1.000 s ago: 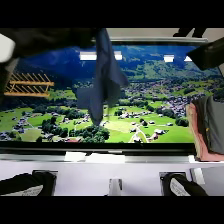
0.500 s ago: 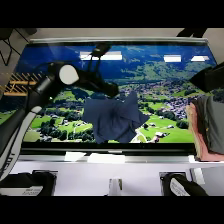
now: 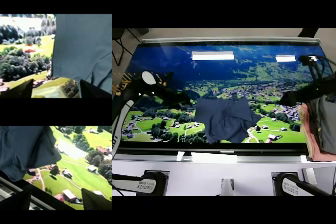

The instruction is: Fold the shirts.

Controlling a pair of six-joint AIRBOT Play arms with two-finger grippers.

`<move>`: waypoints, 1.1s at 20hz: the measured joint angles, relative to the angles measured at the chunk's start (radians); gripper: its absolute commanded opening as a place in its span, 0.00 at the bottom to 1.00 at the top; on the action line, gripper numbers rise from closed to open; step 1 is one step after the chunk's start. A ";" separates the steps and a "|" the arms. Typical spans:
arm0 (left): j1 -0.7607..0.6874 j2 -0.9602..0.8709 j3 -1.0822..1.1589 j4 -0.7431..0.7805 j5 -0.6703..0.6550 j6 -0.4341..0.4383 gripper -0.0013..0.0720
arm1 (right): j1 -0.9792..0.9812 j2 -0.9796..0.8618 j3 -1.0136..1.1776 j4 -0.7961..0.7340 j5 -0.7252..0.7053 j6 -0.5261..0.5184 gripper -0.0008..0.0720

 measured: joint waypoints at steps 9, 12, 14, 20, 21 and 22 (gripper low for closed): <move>-0.052 -0.121 -0.129 -0.231 0.195 0.003 1.00 | 0.005 -0.047 -0.124 0.040 -0.077 -0.026 0.93; -0.069 -0.144 -0.135 -0.260 0.238 0.003 0.51 | 0.063 -0.050 -0.178 0.037 -0.108 -0.044 0.96; -0.079 -0.156 -0.140 -0.253 0.267 0.006 0.13 | 0.130 -0.050 -0.214 0.036 -0.160 -0.055 0.96; -0.091 -0.123 -0.142 -0.293 0.293 0.103 0.07 | 0.289 -0.119 -0.263 0.059 -0.367 -0.032 0.95; -0.091 -0.106 -0.141 -0.305 0.295 0.119 0.07 | 0.303 -0.143 -0.265 0.089 -0.391 -0.034 0.95; -0.091 -0.092 -0.141 -0.307 0.298 0.133 0.07 | 0.316 -0.167 -0.267 0.125 -0.412 -0.043 0.92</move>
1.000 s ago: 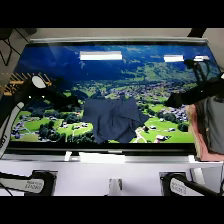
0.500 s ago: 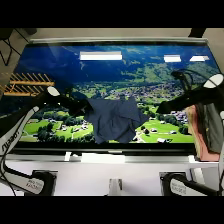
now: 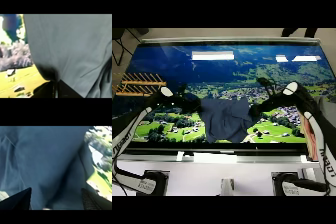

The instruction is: Fold the shirts.

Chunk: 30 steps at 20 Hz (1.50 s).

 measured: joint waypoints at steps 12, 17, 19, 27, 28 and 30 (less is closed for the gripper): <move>0.068 0.399 0.225 -0.019 0.156 0.126 0.07 | 0.064 0.103 0.335 -0.076 -0.114 -0.082 0.04; 0.110 0.631 0.578 -0.025 0.300 0.162 0.07 | 0.067 0.379 0.616 -0.233 -0.174 -0.061 0.04; 0.106 0.691 0.678 -0.025 0.340 0.183 0.07 | 0.069 0.470 0.657 -0.245 -0.171 -0.050 0.04; 0.098 0.725 0.787 0.099 0.321 0.210 0.07 | 0.068 0.573 0.671 -0.315 0.174 0.022 0.04; 0.098 0.700 0.789 0.132 0.269 0.210 0.07 | 0.068 0.561 0.639 -0.319 0.241 0.031 0.04; 0.098 0.637 0.774 0.179 0.146 0.195 0.07 | 0.068 0.536 0.516 -0.316 0.340 0.046 0.04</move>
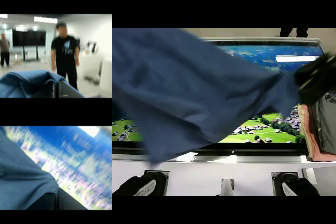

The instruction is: Fold the shirts.

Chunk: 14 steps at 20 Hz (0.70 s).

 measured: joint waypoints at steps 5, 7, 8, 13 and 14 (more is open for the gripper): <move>0.000 -0.172 -0.213 0.066 -0.188 -0.019 0.07 | 0.000 -0.038 -0.502 0.082 -0.151 0.030 0.04; 0.000 -0.248 -0.318 0.076 -0.192 -0.028 0.07 | 0.000 -0.072 -0.661 0.102 -0.274 0.067 0.04; 0.000 -0.285 -0.356 0.075 -0.187 -0.036 0.07 | 0.000 -0.092 -0.713 0.113 -0.329 0.084 0.04; -0.001 -0.460 -0.441 0.062 -0.175 -0.076 0.07 | 0.000 -0.161 -0.829 0.140 -0.495 0.126 0.04; -0.003 -0.483 -0.447 0.051 -0.171 -0.079 0.07 | 0.000 -0.167 -0.837 0.142 -0.514 0.131 0.04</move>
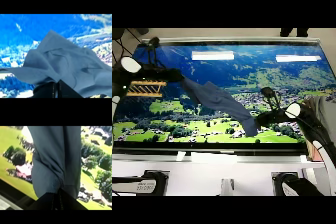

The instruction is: Fold the shirts.

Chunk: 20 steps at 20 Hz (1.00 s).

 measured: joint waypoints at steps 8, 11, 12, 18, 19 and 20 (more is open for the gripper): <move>0.000 -0.080 0.036 -0.076 -0.049 -0.011 0.86 | 0.000 -0.012 -0.019 0.015 -0.074 0.008 0.04; 0.063 -0.085 0.092 0.048 -0.192 -0.076 0.82 | 0.000 -0.012 -0.020 0.016 -0.063 0.008 0.04; 0.086 -0.085 0.096 0.093 -0.243 -0.104 0.69 | 0.000 -0.012 -0.020 0.016 -0.056 0.008 0.04; 0.138 -0.087 -0.085 0.132 -0.357 -0.182 0.95 | 0.000 -0.013 -0.020 0.016 -0.044 0.008 0.04; 0.128 -0.086 -0.124 0.108 -0.327 -0.187 0.95 | 0.000 -0.013 -0.020 0.015 -0.043 0.008 0.04; 0.114 -0.087 -0.161 0.081 -0.298 -0.188 0.95 | 0.000 -0.013 -0.020 0.015 -0.043 0.008 0.04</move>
